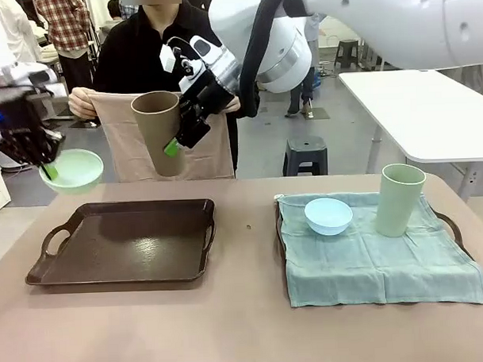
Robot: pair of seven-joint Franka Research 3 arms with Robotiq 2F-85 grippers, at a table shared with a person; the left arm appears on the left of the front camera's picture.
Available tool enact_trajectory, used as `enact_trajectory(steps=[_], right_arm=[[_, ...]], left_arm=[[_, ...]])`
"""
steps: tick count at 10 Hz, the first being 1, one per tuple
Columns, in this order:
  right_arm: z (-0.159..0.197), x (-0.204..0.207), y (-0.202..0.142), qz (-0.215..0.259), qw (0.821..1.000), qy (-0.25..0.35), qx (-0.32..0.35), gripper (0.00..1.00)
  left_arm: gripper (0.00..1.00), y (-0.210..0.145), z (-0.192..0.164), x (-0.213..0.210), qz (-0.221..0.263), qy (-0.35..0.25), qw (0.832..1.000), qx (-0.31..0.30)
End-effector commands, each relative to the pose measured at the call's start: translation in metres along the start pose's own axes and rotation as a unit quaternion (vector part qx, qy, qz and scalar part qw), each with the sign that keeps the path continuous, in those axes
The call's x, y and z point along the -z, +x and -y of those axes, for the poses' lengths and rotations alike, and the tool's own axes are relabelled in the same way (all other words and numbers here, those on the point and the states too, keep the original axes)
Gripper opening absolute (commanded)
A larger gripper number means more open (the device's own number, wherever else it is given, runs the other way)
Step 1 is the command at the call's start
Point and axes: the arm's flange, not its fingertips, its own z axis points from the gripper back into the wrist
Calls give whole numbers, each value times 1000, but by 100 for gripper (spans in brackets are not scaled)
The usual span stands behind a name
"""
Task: Set up a tray with a mat and arrange the tableware.
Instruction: Pick up the Picnic Bowl and Reusable plastic cup from the Handle tray in front of the human's position and hold them in the air, then place the Picnic Bowl and Reusable plastic cup back onto the Handle tray in front of the human's position.
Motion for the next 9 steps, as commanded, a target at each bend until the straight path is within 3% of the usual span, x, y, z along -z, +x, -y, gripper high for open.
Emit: enact_trajectory(steps=[1,2,3,9], right_arm=[[-10,2,-12,-5,1000,2,25,0],[-6,7,-20,-10,999,28,35,0],[-4,1,-2,-5,1000,2,5,0],[-4,1,-2,-5,1000,2,5,0]], left_arm=[[0,-10,1,-23,14,-13,1000,-10],[0,0,0,0,0,0,1000,0],[0,0,0,0,0,0,1000,0],[0,0,0,0,0,0,1000,0]])
